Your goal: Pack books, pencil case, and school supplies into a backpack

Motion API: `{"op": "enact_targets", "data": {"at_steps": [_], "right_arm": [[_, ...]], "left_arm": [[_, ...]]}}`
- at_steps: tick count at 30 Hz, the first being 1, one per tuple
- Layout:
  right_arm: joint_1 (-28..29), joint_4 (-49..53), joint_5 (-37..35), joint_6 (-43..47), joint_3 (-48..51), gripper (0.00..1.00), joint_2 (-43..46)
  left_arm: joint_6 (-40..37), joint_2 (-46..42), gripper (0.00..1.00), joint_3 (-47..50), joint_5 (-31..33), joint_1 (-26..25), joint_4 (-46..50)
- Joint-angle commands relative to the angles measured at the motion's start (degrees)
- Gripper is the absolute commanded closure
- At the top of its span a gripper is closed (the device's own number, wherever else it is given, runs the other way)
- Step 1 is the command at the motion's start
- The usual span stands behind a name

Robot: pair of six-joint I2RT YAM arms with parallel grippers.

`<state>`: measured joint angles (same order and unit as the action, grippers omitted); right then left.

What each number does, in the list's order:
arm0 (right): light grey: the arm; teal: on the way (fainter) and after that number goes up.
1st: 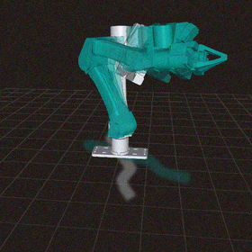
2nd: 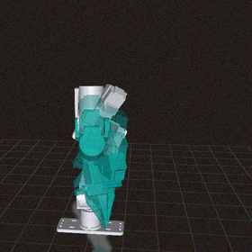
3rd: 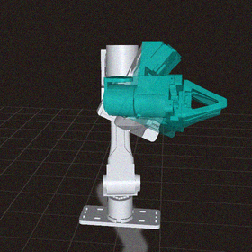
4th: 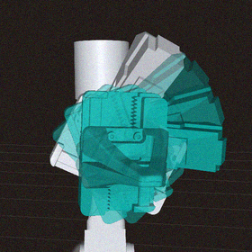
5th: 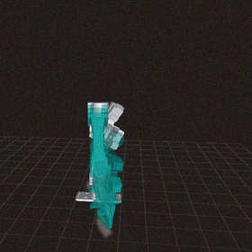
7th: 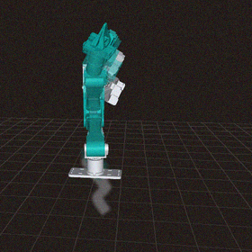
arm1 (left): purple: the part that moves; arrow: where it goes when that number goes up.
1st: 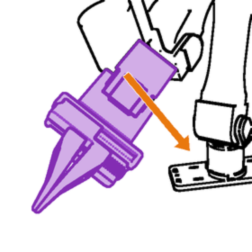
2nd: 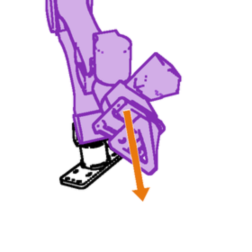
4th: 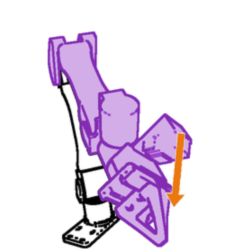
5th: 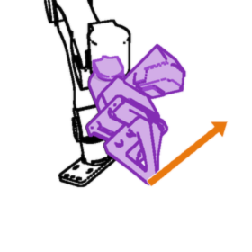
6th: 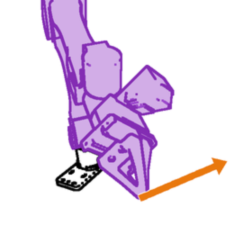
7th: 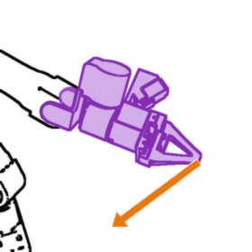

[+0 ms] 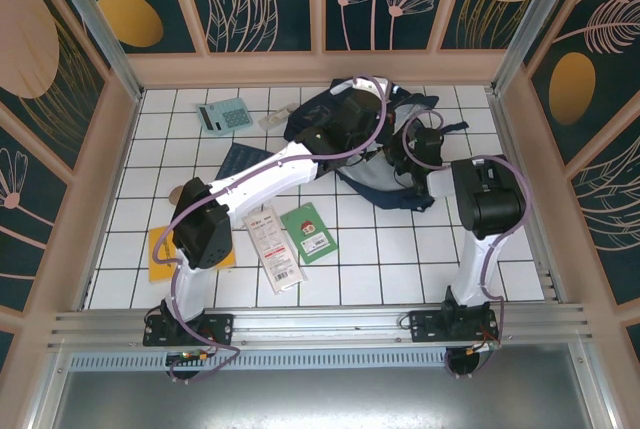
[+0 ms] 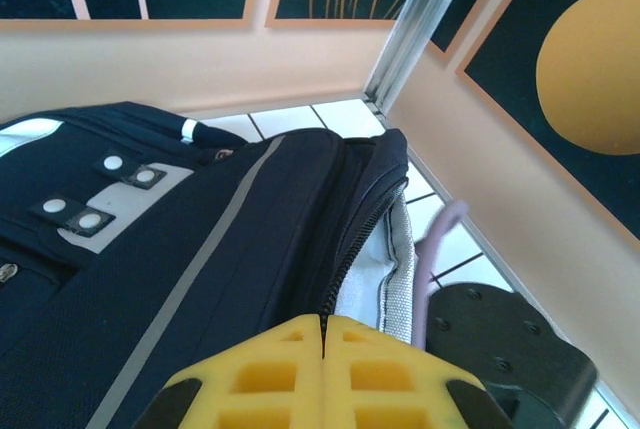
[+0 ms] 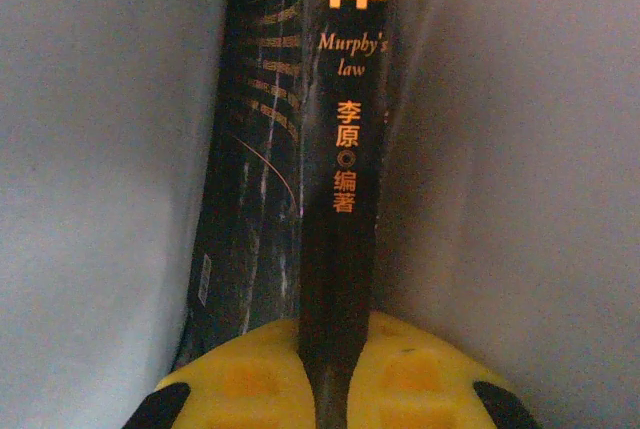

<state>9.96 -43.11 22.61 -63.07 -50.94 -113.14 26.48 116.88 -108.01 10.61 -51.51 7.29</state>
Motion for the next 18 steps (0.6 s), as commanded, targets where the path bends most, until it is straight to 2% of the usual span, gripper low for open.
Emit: {"op": "enact_targets", "data": {"at_steps": [1,9,11,12,15,18], "right_arm": [[2.1,-0.7,1.5,2.3,-6.0,1.00,-2.7],[2.7,1.9,4.4,-0.7,-16.5,0.98,-10.2],[2.6,3.6,4.5,-0.1,-17.1,0.75,-10.2],[2.5,4.3,4.2,0.5,-16.5,0.67,-9.4],[1.6,6.6,2.7,3.0,-13.2,0.56,-5.4],[-0.2,7.8,2.5,4.5,-8.9,0.50,-0.9]], "left_arm": [[-0.1,-0.3,1.00,-4.5,-2.2,-0.9,-4.0],[-0.9,-1.1,1.00,-3.5,-3.1,-1.3,-4.1],[-0.9,-1.0,1.00,-3.4,-2.0,-1.3,-4.0],[-0.9,-1.0,1.00,-3.3,-1.3,-1.3,-3.9],[-0.9,-1.1,1.00,-2.5,2.1,-1.2,-4.1],[-0.2,-0.7,1.00,-2.3,4.7,-1.1,-4.6]]}}
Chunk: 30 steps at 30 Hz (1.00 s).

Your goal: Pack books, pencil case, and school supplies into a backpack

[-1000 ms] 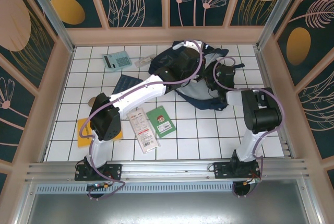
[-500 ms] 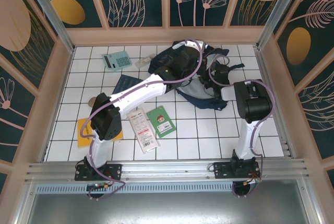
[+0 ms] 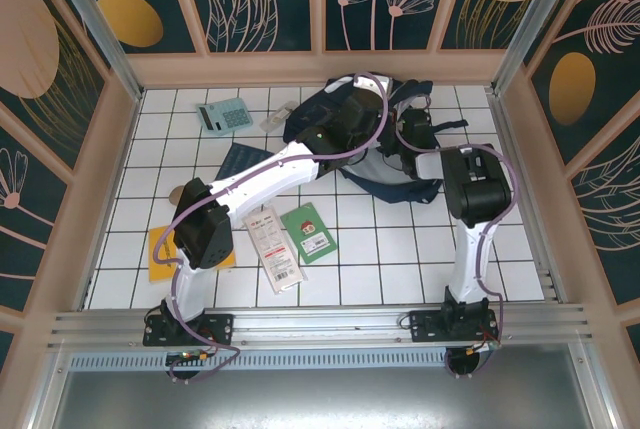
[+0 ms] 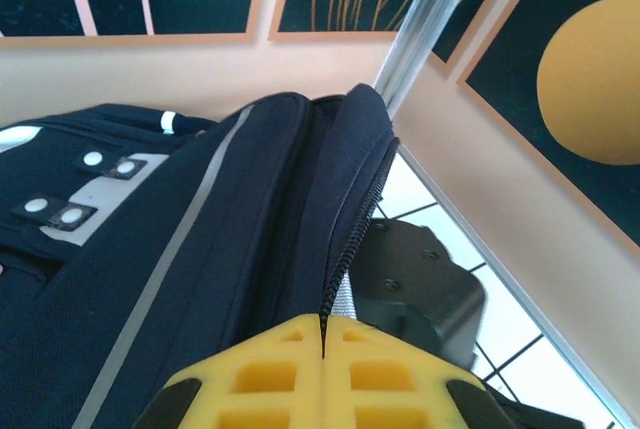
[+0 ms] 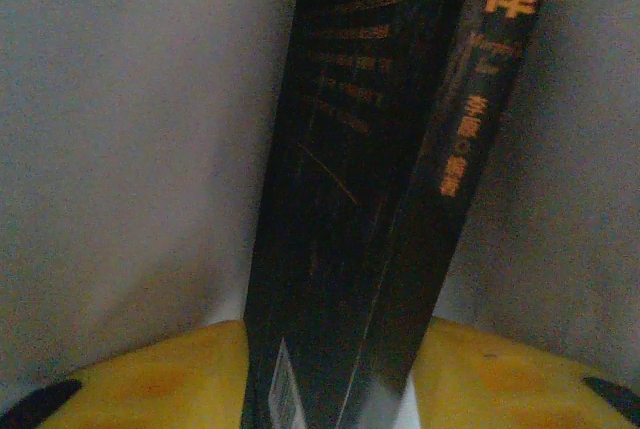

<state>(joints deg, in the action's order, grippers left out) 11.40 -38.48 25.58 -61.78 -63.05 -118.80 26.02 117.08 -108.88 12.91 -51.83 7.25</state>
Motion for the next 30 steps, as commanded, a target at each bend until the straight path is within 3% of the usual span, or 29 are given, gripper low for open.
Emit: {"op": "enact_targets", "data": {"at_steps": [1,9,18,20,22,24,30], "right_arm": [[-2.5,3.4,-0.5,3.5,4.9,0.48,6.2],[-6.7,8.1,-1.3,8.5,16.5,0.43,20.2],[-5.6,14.6,-9.9,16.1,32.4,0.46,46.8],[-4.3,16.7,-13.1,18.9,34.4,0.46,52.6],[-2.9,19.0,-14.9,21.6,35.3,0.46,57.2],[-1.5,20.9,-15.8,23.2,35.7,0.46,59.9],[5.5,20.4,-17.2,26.5,36.3,0.45,61.8]], "left_arm": [[0.6,-0.8,1.00,-1.5,3.1,-0.7,-4.5],[3.1,1.7,1.00,-2.5,4.9,0.0,-4.5],[4.3,2.4,1.00,-1.6,3.7,0.9,-2.8],[4.3,1.1,0.81,0.4,3.5,1.2,-2.9],[4.3,-0.9,0.56,2.9,3.0,1.6,-2.8],[4.2,-3.3,0.39,5.5,3.6,2.1,-2.5],[4.6,-12.5,0.15,16.7,6.5,5.1,-2.0]]}}
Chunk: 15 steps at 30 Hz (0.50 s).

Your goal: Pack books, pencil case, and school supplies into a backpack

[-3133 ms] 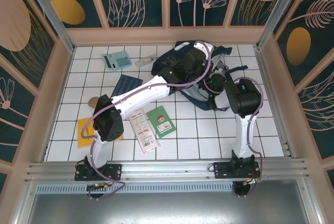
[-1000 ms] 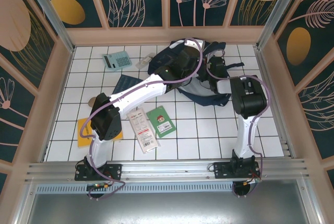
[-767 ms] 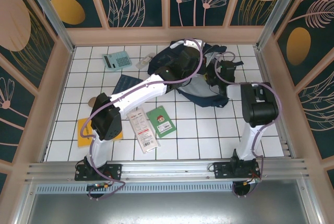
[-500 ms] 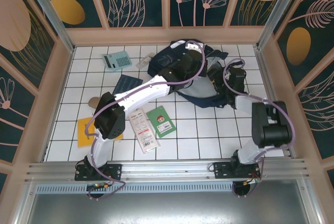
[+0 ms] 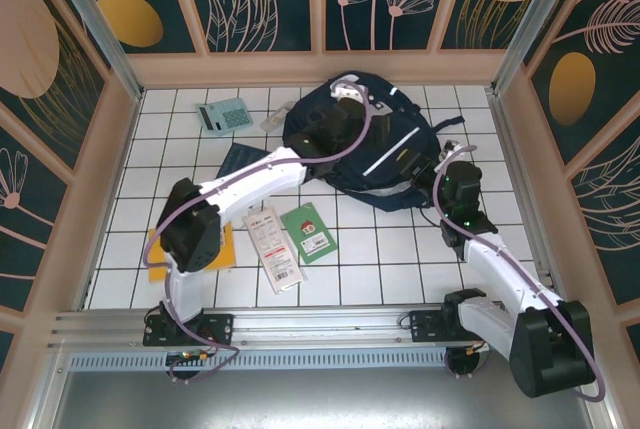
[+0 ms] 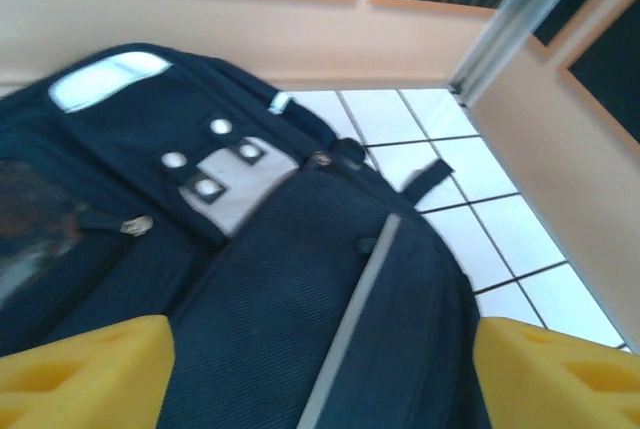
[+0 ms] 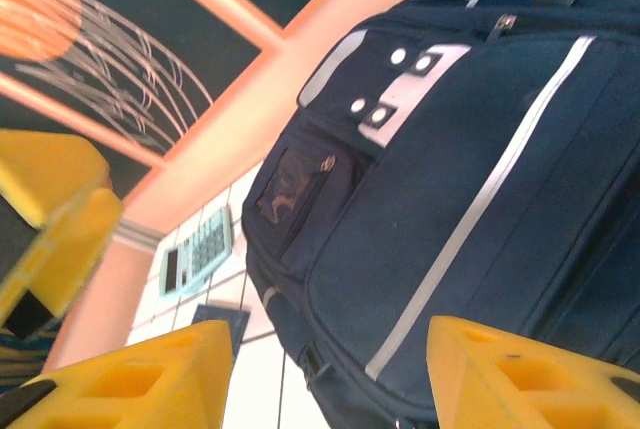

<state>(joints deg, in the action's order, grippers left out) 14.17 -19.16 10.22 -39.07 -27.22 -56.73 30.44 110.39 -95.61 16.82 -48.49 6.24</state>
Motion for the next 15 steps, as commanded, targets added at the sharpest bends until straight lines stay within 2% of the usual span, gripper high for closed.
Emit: {"op": "enact_targets", "data": {"at_steps": [1,3,4,10,11,15], "right_arm": [[4.4,0.9,-2.1,4.1,0.0,0.45,-1.1],[8.2,0.7,-3.5,5.1,-1.1,0.45,-2.9],[10.3,0.6,-4.4,5.9,-1.8,0.45,-4.2],[19.2,-3.0,-7.0,7.9,-6.1,0.43,-13.4],[20.7,-3.6,-7.9,8.0,-6.9,0.37,-15.1],[25.6,-5.6,-7.7,9.0,-11.7,0.36,-22.8]], "left_arm": [[0.1,-7.5,0.13,5.9,3.2,2.5,-1.0],[-0.3,-10.6,0.03,10.8,5.6,4.1,-0.9],[-0.5,-11.8,0.02,13.6,6.7,5.2,-0.9],[1.4,-20.3,0.01,28.4,4.9,15.7,-2.1],[1.6,-21.4,0.01,30.8,4.2,17.6,-2.9],[2.9,-22.4,0.01,36.4,-0.4,24.7,-5.8]]}}
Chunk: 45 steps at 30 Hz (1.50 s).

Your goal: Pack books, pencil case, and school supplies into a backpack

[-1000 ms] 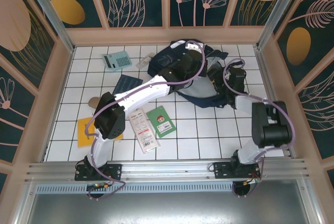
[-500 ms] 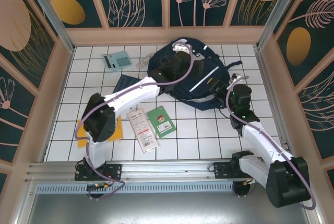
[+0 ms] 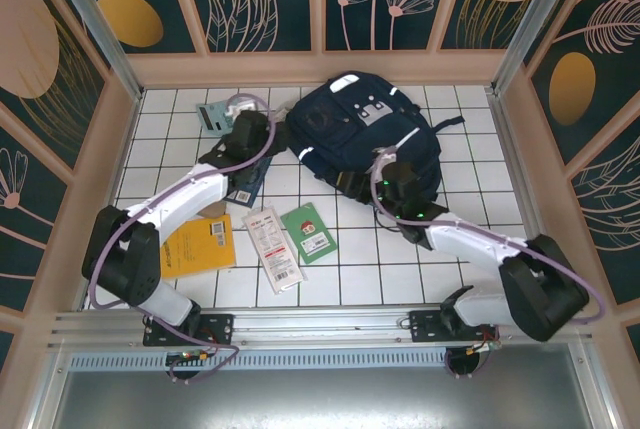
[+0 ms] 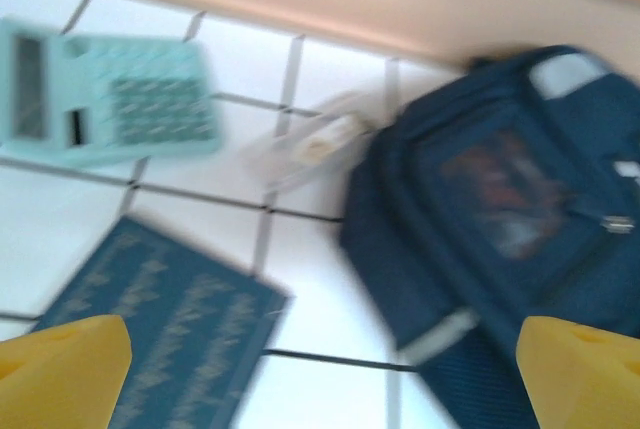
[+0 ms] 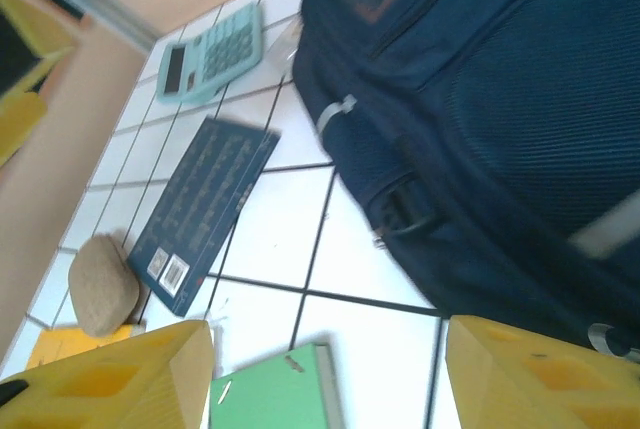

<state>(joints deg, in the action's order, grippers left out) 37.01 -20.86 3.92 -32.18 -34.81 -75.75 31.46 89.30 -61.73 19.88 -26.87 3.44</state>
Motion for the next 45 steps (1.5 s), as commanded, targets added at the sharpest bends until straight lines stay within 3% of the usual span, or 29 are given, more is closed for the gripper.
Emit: {"op": "enact_targets", "data": {"at_steps": [1,8,15,23,33,37,41,45], "right_arm": [[3.6,-3.8,-1.4,2.3,-5.8,0.36,-5.8],[9.4,-1.4,-2.4,2.2,-16.9,0.36,-19.0],[11.2,0.7,-1.7,2.5,-22.6,0.36,-24.8],[11.2,2.4,-2.7,2.7,-24.5,0.36,-26.2],[10.0,3.0,-3.5,1.1,-26.7,0.37,-29.3],[9.1,3.0,-2.3,-0.1,-29.0,0.39,-31.9],[8.8,3.9,-1.2,-0.9,-32.3,0.40,-35.0],[8.2,5.7,-0.9,-2.8,-35.6,0.42,-38.4]], "left_arm": [[2.5,-0.6,0.02,3.0,-4.5,4.5,-3.2],[5.7,6.1,0.02,4.6,-9.7,13.7,-6.9],[7.9,11.7,0.02,5.5,-13.3,19.7,-10.2],[8.2,17.9,0.01,3.7,-14.8,19.8,-8.1],[14.2,16.1,0.10,10.7,-32.5,19.7,-17.3],[17.0,14.3,0.12,13.9,-36.6,18.8,-20.6],[17.9,13.2,0.15,14.6,-38.1,16.5,-21.6],[17.8,11.8,0.15,14.3,-35.5,14.4,-19.6]]}}
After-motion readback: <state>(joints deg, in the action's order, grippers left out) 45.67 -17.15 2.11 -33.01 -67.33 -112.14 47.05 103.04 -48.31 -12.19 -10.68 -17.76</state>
